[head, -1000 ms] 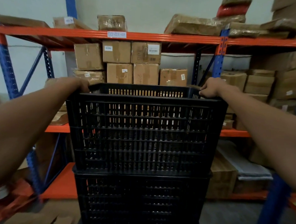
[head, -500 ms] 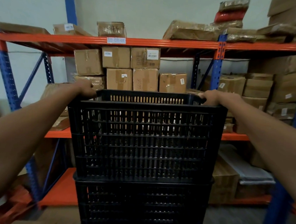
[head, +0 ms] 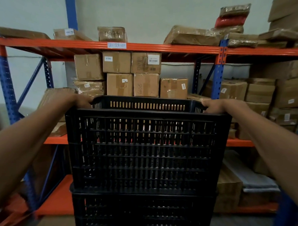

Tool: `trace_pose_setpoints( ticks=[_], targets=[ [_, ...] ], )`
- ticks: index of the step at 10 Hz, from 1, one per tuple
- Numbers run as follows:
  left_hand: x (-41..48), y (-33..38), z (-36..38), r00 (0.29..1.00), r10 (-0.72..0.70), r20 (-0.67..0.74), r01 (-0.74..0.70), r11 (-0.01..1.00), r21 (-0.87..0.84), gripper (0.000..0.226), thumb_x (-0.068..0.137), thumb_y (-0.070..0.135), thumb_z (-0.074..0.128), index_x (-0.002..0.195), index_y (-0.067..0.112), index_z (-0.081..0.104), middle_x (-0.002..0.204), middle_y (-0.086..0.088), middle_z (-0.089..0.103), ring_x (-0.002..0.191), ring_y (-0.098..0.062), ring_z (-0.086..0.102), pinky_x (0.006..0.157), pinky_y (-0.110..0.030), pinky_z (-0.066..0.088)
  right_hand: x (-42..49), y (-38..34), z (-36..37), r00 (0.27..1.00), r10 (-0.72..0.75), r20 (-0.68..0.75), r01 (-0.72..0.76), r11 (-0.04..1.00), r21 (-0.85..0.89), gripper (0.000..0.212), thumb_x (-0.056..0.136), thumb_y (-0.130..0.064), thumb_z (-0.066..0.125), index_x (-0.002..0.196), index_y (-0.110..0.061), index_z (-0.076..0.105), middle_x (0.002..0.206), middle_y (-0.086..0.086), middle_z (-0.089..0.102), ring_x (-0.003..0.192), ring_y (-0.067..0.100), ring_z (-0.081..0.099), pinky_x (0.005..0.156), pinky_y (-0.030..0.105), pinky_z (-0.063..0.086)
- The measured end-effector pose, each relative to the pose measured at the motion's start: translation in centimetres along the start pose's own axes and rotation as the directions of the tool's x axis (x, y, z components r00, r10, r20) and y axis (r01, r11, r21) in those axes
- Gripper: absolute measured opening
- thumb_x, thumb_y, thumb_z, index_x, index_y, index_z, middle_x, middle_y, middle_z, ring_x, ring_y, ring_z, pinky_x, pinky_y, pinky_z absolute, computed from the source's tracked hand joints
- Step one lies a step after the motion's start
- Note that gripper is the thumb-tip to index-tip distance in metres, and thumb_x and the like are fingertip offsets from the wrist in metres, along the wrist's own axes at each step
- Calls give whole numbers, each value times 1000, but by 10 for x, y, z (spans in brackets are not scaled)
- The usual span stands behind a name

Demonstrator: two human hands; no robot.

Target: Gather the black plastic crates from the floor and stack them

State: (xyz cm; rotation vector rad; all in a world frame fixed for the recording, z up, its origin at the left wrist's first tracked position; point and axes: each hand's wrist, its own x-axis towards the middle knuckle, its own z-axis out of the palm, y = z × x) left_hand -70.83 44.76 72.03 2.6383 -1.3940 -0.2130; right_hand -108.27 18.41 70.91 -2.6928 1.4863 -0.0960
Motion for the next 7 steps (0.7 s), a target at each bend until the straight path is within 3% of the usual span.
trace_pose_setpoints(
  ticks=[2, 3, 4, 5, 6, 7],
  targets=[
    [-3, 1, 2, 995, 20, -102, -8, 994, 113, 58, 97, 15, 49, 151, 6, 30, 159, -16, 23, 148, -28, 22, 121, -38, 21, -1, -2, 0, 1000, 22, -16, -23, 999, -49, 58, 94, -33, 55, 146, -16, 36, 153, 11, 37, 137, 28, 40, 109, 40, 35],
    [-7, 2, 3, 996, -1, -86, 9, 995, 95, 50, 97, 12, 49, 145, 3, 39, 154, -17, 34, 143, -29, 32, 117, -35, 28, -4, -1, -2, 999, 39, 15, -39, 999, 16, 65, 92, -41, 57, 148, -20, 34, 154, 10, 34, 138, 28, 39, 110, 43, 35],
    [-12, 4, 4, 995, 18, -100, -13, 999, 43, 43, 96, 9, 50, 137, 0, 48, 143, -20, 47, 133, -31, 45, 108, -35, 35, -7, -2, 1, 998, 43, -44, -45, 998, -37, 64, 91, -50, 55, 145, -19, 40, 149, 11, 42, 135, 29, 44, 109, 43, 37],
    [-23, 8, 3, 970, 10, -242, -8, 1000, 12, 40, 94, 17, 54, 132, 5, 56, 136, -20, 55, 127, -32, 51, 105, -37, 39, -14, -3, 3, 958, -21, -285, 4, 998, -58, 54, 90, -53, 55, 125, -13, 64, 115, 12, 65, 105, 28, 60, 94, 38, 49],
    [-38, 7, -4, 840, 64, -538, -142, 984, -105, 41, 93, 24, 54, 131, 9, 60, 132, -19, 60, 119, -32, 56, 99, -39, 41, -31, -4, -12, 851, -32, -524, 99, 990, 99, 53, 89, -50, 58, 130, -17, 63, 122, 12, 67, 110, 30, 62, 91, 37, 49],
    [-65, -10, 6, 585, 99, -805, -339, 932, -132, 43, 90, 30, 51, 130, 20, 62, 128, -12, 66, 107, -26, 62, 85, -32, 44, -65, 7, -1, 696, -44, -717, 251, 950, 185, 55, 92, -51, 52, 140, -22, 52, 143, 0, 55, 127, 25, 54, 102, 40, 43]
  ],
)
